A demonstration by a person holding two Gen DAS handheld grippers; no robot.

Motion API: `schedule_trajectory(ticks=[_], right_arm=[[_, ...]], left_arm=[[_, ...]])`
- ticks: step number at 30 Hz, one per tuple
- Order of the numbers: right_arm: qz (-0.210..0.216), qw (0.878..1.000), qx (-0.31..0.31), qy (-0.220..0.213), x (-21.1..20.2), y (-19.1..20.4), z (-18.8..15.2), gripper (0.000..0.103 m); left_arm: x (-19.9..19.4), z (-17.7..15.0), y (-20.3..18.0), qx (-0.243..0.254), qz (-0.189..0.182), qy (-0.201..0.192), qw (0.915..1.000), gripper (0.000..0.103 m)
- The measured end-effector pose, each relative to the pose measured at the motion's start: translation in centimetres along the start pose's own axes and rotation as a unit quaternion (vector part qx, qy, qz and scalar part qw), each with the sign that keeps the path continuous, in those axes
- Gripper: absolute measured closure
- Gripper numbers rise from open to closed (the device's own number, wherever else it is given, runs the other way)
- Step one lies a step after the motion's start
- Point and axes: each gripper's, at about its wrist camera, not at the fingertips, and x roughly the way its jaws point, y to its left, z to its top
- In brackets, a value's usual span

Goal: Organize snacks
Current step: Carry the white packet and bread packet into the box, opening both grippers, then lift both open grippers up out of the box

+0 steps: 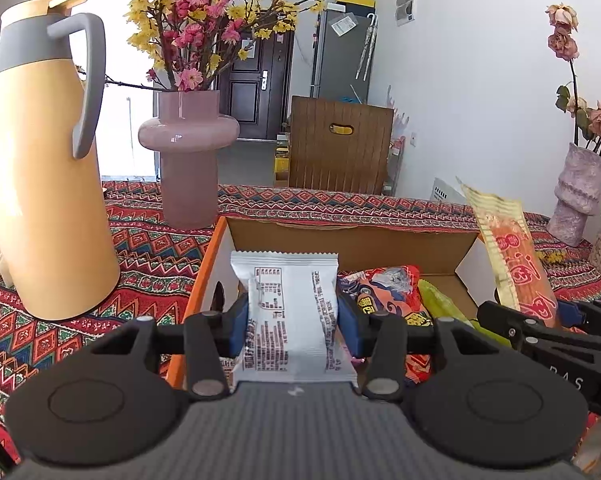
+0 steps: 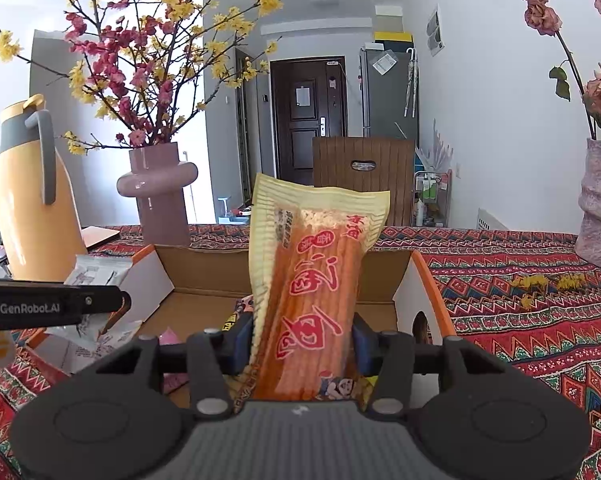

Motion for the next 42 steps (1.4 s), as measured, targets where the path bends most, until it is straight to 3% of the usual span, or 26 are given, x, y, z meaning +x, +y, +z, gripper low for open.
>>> schedule_trajectory(ticks=[1,3,5,6,7,8,29,42], right_arm=[[-0.003,1.000,0.001,-0.004,-0.2,0.0,0.0,0.040],[-0.008,1.000,0.004,-0.009,-0.5,-0.2,0.0,0.026],[-0.011,1.000,0.009,-0.016,-0.9,-0.4,0.0,0.012],[-0.013,1.000,0.011,-0.021,-1.2,-0.5,0.1,0.004],[-0.014,1.000,0.014,-0.025,-1.4,-0.6,0.1,0.002],[-0.013,0.999,0.017,-0.028,-1.6,-0.7,0.1,0.000],[-0.018,0.999,0.029,-0.039,-3.2,-1.3,0.2,0.000],[-0.014,0.997,0.011,-0.073,-7.8,-0.7,1.4,0.000]], left_arm=[[-0.2,0.1,0.1,-0.003,-0.001,-0.005,1.0000,0.056],[-0.7,0.1,0.2,-0.009,-0.002,-0.018,0.9998,0.047],[-1.4,0.1,0.2,-0.011,0.007,-0.038,0.9992,0.017],[-1.8,0.1,0.1,-0.010,0.010,-0.047,0.9988,0.013],[-2.1,0.1,0.2,-0.012,0.011,-0.054,0.9984,0.003],[-2.3,0.0,0.2,-0.014,0.011,-0.060,0.9980,0.000],[-3.8,0.1,0.1,-0.024,-0.002,-0.071,0.9972,0.000],[-9.3,0.6,-0.8,-0.024,-0.005,-0.104,0.9943,0.000]])
